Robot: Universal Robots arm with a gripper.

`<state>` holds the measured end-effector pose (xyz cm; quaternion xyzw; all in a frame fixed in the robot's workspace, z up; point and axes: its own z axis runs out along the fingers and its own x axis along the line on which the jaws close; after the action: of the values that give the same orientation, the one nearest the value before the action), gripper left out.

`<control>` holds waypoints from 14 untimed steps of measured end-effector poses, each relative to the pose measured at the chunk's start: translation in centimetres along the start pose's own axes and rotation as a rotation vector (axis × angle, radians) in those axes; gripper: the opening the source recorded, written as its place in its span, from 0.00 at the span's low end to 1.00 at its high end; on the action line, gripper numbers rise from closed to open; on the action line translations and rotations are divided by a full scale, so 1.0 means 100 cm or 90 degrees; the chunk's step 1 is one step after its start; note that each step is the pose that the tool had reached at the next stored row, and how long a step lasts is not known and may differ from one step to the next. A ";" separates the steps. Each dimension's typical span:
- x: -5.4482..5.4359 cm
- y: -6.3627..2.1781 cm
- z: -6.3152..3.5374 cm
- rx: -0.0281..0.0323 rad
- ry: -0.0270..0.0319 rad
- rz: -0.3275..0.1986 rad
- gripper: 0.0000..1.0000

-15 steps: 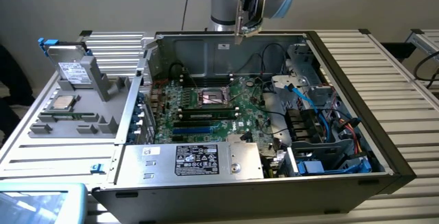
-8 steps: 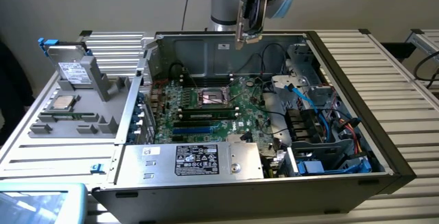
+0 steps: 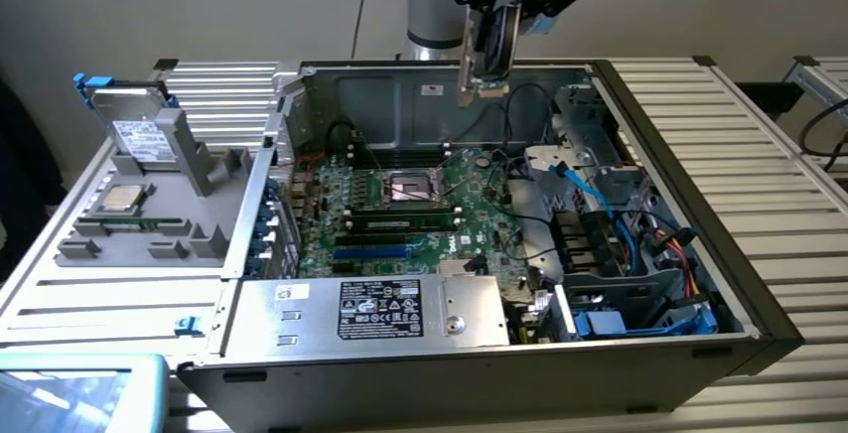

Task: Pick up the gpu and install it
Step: 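Pick up the gpu and move the gpu toward the slot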

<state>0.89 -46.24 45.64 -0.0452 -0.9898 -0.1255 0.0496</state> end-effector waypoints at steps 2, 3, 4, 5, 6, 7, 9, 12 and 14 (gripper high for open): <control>-0.002 -0.0011 0.0034 -0.0003 0.0000 0.000 0.29; -0.002 -0.0014 0.0051 -0.0004 0.0001 0.000 0.29; -0.003 -0.0018 0.0068 -0.0005 0.0001 0.000 0.29; -0.004 -0.0023 0.0085 -0.0010 0.0001 0.000 0.29; -0.005 -0.0027 0.0103 -0.0017 0.0001 0.000 0.29; -0.005 -0.0030 0.0119 -0.0023 0.0002 0.000 0.29; -0.007 -0.0037 0.0153 -0.0035 0.0004 0.000 0.29; -0.010 -0.0048 0.0204 -0.0057 0.0006 0.000 0.29; -0.013 -0.0055 0.0236 -0.0083 0.0008 -0.001 0.29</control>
<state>1.86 -46.27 43.09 -0.0450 -0.9890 -0.1320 0.0499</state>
